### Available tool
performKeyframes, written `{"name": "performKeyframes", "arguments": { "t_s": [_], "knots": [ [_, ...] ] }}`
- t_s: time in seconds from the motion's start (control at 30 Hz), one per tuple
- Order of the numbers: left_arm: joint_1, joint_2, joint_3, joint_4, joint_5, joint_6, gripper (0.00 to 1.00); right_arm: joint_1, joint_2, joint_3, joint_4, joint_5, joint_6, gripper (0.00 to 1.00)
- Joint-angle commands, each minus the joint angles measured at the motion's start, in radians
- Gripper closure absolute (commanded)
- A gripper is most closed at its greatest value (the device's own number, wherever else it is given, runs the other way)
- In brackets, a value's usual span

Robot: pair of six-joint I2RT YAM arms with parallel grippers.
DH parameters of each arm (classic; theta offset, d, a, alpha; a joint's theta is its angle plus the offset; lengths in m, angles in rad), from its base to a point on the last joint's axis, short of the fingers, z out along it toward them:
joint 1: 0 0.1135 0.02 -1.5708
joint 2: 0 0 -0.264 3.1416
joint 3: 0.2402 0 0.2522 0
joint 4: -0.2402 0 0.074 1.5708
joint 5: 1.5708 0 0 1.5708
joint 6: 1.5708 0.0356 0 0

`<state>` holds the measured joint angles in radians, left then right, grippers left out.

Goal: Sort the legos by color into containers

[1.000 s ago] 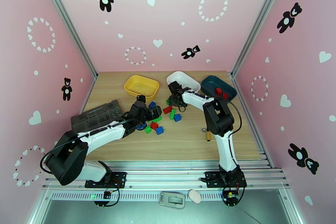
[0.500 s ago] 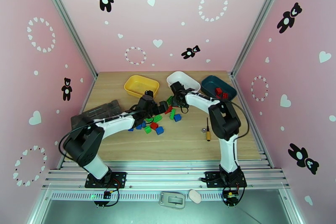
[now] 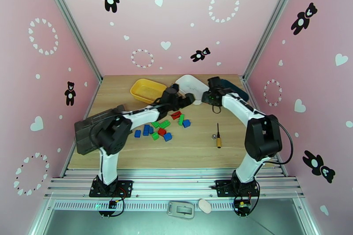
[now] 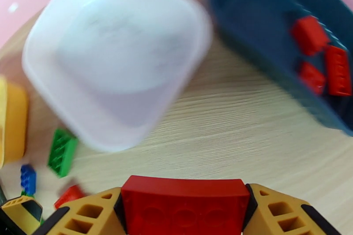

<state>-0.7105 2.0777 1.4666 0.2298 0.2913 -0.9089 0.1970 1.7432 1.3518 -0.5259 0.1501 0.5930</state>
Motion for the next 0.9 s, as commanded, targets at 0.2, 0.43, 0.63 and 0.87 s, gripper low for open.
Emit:
{"name": "performKeyframes", "arguments": {
  "t_s": [0.2, 0.43, 0.63, 0.87],
  "knots": [
    [-0.085, 0.287, 0.426, -0.072, 0.188, -0.053, 0.04, -0.229, -0.026, 0.032, -0.017, -0.067, -0.011, 0.38],
    [-0.090, 0.336, 0.541, -0.084, 0.230, -0.048, 0.03, -0.304, 0.087, 0.179, -0.051, -0.083, -0.005, 0.36],
    [-0.085, 0.243, 0.446, -0.116, 0.196, 0.025, 0.04, -0.318, 0.190, 0.314, -0.114, -0.075, -0.020, 0.28],
    [-0.061, 0.103, 0.254, -0.118, 0.092, 0.075, 0.04, -0.309, 0.176, 0.288, -0.089, -0.107, -0.021, 0.27]
  ]
}}
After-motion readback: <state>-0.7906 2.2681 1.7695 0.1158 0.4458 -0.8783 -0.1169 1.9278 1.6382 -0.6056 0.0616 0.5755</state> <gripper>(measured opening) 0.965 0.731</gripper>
